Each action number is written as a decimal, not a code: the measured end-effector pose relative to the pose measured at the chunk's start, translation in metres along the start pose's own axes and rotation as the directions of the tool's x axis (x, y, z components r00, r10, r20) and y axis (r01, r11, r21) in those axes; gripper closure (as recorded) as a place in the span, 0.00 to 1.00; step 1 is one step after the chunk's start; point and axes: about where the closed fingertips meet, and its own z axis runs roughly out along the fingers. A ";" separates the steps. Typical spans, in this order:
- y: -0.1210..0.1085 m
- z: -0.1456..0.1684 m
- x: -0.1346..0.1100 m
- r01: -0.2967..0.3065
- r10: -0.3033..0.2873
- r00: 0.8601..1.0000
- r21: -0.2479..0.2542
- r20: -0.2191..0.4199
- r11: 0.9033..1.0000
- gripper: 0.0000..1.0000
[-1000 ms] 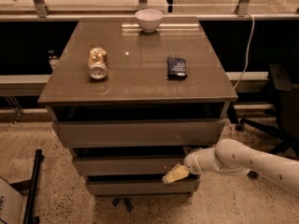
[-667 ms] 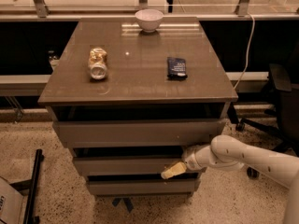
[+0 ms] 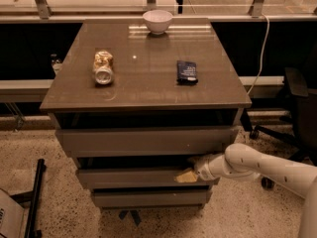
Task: Open middle drawer
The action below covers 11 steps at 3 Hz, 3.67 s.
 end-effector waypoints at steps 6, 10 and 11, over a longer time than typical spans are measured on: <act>0.044 -0.011 0.024 0.156 -0.150 0.960 0.010 -0.235 0.988 0.25; 0.045 -0.003 0.039 0.193 -0.190 0.934 -0.022 -0.303 0.981 0.86; 0.074 -0.015 0.070 0.068 -0.078 0.951 -0.043 -0.298 0.997 0.63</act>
Offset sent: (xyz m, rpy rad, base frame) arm -0.1801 -0.0004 0.0415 -0.0070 0.3121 0.3202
